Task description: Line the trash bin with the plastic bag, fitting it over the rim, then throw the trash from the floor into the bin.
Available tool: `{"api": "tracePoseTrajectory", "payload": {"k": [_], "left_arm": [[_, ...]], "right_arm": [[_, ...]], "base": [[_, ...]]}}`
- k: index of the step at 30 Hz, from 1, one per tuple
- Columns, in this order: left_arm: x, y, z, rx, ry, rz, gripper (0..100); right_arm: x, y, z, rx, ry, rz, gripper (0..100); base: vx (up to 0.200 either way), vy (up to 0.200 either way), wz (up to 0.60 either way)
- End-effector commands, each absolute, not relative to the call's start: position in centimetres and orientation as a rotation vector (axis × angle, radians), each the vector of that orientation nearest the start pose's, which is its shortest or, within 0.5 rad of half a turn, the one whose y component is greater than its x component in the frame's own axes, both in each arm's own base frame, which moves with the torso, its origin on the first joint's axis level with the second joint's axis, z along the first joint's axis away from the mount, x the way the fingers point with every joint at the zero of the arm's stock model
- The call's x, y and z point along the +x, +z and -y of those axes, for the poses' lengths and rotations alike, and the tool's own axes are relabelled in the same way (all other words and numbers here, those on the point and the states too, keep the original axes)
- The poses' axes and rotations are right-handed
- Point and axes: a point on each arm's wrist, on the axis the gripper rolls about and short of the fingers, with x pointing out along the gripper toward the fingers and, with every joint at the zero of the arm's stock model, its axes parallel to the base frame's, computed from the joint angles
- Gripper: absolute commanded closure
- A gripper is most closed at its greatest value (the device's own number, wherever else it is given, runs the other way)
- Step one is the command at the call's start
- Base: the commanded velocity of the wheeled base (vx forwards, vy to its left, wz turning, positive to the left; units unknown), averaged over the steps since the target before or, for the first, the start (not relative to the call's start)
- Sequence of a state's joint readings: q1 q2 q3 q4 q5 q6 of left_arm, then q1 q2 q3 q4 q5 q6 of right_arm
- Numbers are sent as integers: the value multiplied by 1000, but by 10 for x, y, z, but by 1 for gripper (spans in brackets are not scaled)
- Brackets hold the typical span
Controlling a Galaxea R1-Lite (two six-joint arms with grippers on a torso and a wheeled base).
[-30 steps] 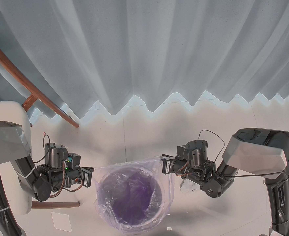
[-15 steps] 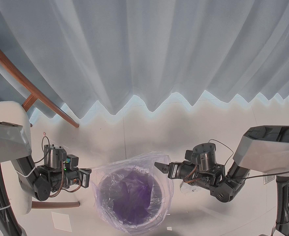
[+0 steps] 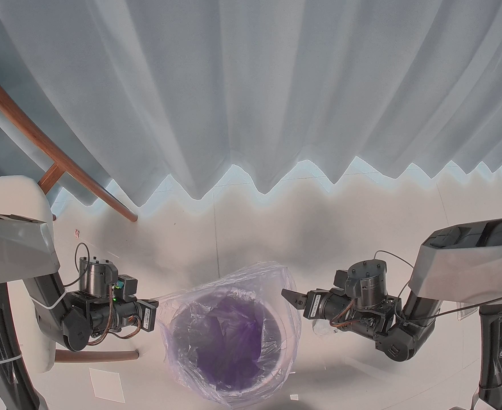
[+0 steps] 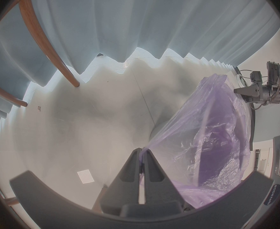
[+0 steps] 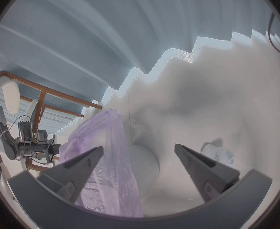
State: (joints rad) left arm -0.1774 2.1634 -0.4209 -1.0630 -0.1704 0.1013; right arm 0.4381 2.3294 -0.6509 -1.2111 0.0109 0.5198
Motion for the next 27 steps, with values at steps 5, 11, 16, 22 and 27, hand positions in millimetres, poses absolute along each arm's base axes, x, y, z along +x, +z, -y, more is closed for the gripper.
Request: {"api": "tracePoseTrajectory", "payload": {"k": [5, 11, 16, 22, 27], "left_arm": [[279, -7, 53, 97, -365, -706, 100], [270, -15, 48, 103, -335, -760, 100], [270, -21, 48, 108, -324, -774, 100], [273, -30, 47, 116, -300, -746, 100], [267, -32, 46, 113, -299, -705, 0]], "right_arm": [[322, -38, -151, 375, 294, -600, 100], [330, -49, -151, 371, 285, -603, 100], [332, -58, -152, 333, 283, -609, 100], [336, -59, -153, 327, 266, -590, 100], [337, -60, -153, 325, 250, -587, 0]], "base": [[0, 0, 0], [0, 0, 0], [0, 0, 0], [0, 0, 0], [0, 0, 0]]}}
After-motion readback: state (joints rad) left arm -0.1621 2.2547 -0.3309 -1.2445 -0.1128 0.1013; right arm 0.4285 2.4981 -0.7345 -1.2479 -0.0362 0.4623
